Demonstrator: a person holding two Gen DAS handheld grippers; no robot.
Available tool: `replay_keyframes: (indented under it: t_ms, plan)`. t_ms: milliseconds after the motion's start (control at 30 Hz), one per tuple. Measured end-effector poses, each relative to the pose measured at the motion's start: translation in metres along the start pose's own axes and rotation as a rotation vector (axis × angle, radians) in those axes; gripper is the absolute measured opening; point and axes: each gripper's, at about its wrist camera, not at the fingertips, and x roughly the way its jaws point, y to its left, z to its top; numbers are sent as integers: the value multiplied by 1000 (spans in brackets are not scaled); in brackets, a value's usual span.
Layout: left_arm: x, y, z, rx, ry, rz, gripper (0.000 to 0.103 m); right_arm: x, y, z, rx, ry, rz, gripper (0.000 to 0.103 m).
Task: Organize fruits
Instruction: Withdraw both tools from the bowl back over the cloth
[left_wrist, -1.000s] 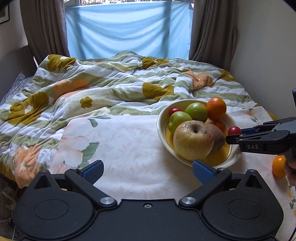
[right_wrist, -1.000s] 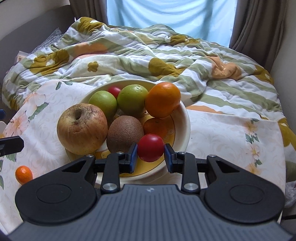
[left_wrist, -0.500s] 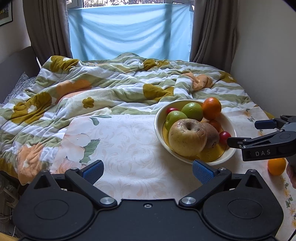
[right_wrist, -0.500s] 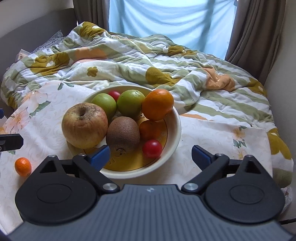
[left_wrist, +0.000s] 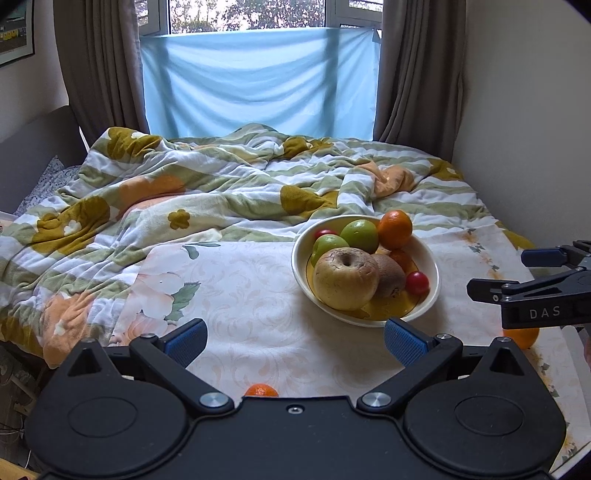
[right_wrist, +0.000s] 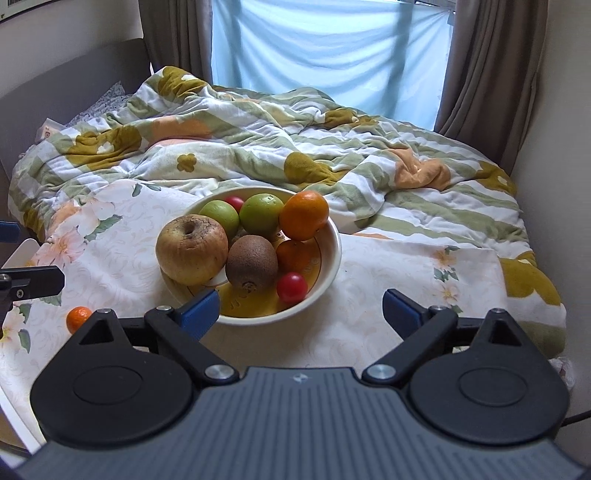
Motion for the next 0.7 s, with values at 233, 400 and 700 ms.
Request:
replay_keyframes:
  t_ms: [233, 400, 700]
  plan:
    - [-25, -6, -10, -11, -34, 16, 103, -38, -8, -12, 39, -17, -8, 103]
    - [-34, -9, -22, -12, -37, 32, 103, -65, -16, -23, 64, -39, -21, 103]
    - [-19, -3, -49, -28, 15, 55, 103, -82, -39, -52, 106, -24, -53, 103]
